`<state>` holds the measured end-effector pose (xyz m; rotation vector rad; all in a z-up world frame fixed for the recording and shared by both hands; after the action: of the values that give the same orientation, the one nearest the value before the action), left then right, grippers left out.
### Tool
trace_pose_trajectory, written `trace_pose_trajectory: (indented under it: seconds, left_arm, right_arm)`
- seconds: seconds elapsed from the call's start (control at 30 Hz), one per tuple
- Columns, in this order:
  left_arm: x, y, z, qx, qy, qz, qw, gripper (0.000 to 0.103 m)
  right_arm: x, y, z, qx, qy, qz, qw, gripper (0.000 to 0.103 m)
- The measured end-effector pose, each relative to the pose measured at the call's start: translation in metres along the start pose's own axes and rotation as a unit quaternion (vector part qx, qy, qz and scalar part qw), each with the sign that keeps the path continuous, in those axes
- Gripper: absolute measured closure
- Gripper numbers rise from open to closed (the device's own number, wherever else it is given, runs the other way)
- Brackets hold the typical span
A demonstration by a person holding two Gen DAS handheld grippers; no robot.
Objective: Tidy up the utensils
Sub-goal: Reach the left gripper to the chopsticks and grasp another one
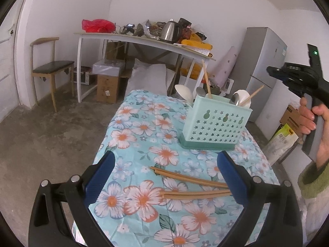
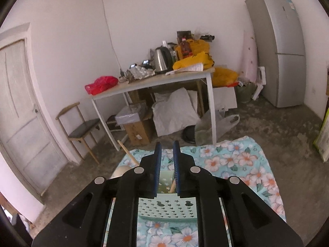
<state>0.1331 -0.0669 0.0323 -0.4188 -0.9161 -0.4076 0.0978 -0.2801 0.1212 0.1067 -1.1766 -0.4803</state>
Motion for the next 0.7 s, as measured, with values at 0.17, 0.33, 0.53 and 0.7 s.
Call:
trace_pose_trajectory:
  seconds: [0.17, 0.33, 0.53, 0.7]
  left_arm:
    - [-0.001, -0.003, -0.009, -0.026, 0.018, 0.001, 0.9995, 0.006]
    - [-0.006, -0.006, -0.023, -0.05, 0.042, 0.007, 0.9978, 0.006]
    - [-0.024, -0.015, -0.051, -0.092, 0.084, 0.002, 0.9922, 0.006]
    - [-0.038, -0.04, -0.064, -0.126, 0.105, -0.059, 0.9846, 0.006]
  right_arm:
    - [-0.011, -0.017, 0.045, 0.012, -0.017, -0.028, 0.999, 0.084]
    - [-0.06, -0.048, 0.063, -0.011, 0.039, -0.052, 0.998, 0.067]
    - [-0.154, -0.095, 0.042, -0.081, 0.165, -0.108, 0.977, 0.065]
    - [-0.209, -0.123, 0.032, -0.109, 0.219, -0.158, 0.957, 0.065]
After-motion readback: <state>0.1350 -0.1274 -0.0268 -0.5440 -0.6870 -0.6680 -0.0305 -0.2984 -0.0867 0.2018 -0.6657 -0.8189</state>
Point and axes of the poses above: each gripper's, at about its wrist camera, not at the fingertips, and z roughly against the way its jaws point, y to its left, x to its top, the point moved 3 cm from there along -z, roughly the way its jaws point, and after that the axes turned 6 degrees about -z, right-handed, at the moved point
